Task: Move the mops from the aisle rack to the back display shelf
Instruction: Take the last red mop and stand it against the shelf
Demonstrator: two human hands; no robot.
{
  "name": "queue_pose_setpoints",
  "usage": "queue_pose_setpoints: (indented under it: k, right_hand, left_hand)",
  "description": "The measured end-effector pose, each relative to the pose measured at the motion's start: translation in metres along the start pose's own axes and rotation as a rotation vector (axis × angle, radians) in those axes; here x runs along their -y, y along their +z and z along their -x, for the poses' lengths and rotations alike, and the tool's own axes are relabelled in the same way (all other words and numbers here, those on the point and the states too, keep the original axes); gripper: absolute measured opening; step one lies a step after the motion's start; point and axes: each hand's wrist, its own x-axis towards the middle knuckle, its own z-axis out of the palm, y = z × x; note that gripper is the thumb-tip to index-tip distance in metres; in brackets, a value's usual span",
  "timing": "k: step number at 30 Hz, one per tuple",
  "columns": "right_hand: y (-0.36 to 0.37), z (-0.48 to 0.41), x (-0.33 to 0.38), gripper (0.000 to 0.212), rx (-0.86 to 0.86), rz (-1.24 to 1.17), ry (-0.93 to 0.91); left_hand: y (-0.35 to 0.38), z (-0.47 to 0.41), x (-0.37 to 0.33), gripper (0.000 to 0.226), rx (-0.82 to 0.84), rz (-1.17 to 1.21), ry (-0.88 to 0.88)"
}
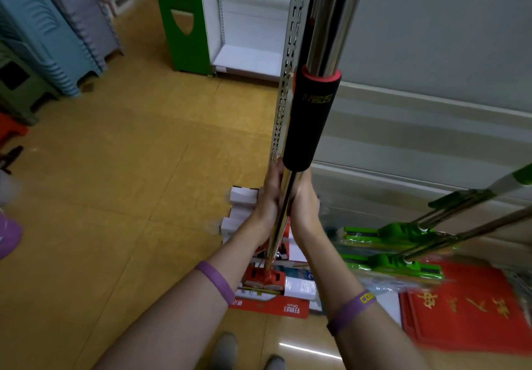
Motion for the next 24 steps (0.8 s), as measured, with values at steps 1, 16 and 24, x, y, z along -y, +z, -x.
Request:
queue_pose_setpoints:
  k: [1,16,24]
  right_hand:
    - [-0.007,0.005,-0.006,0.047,0.025,0.020,-0.026]
    - [-0.024,-0.012,-0.189,0.049,0.049,0.010,0.085]
    - [-0.029,-0.035,-0.228,0.046,0.053,0.151,-0.015]
  left_hand:
    - [-0.003,-0.002,0.010,0.048,0.016,0.064,-0.026]
    - [-0.059,-0.034,0.182,0.042,0.052,0.094,-0.082]
    - [-0.077,-0.056,0.220,0.065,-0.044,-0.073,0.011]
